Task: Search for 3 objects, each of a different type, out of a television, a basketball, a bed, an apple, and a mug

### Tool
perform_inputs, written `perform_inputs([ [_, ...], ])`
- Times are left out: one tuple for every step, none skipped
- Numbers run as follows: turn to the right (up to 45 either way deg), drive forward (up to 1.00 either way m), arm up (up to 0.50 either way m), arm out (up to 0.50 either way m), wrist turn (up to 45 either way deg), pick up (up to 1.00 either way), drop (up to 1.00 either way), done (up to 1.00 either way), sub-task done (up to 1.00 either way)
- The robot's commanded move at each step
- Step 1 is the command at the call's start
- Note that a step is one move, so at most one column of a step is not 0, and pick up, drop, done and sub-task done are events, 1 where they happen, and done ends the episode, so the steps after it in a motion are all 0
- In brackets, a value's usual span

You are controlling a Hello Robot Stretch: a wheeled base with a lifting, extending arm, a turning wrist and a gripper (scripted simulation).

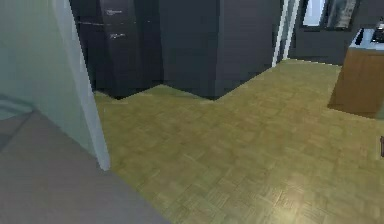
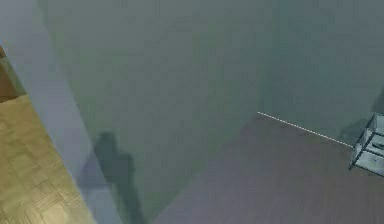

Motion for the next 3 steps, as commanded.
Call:
perform_inputs([
  [18.0,0.00,0.00,0.00,0.0,0.00,0.00,0.00,0.00],
  [0.0,0.75,0.00,0.00,0.0,0.00,0.00,0.00,0.00],
  [33.0,0.00,0.00,0.00,0.0,0.00,0.00,0.00,0.00],
])
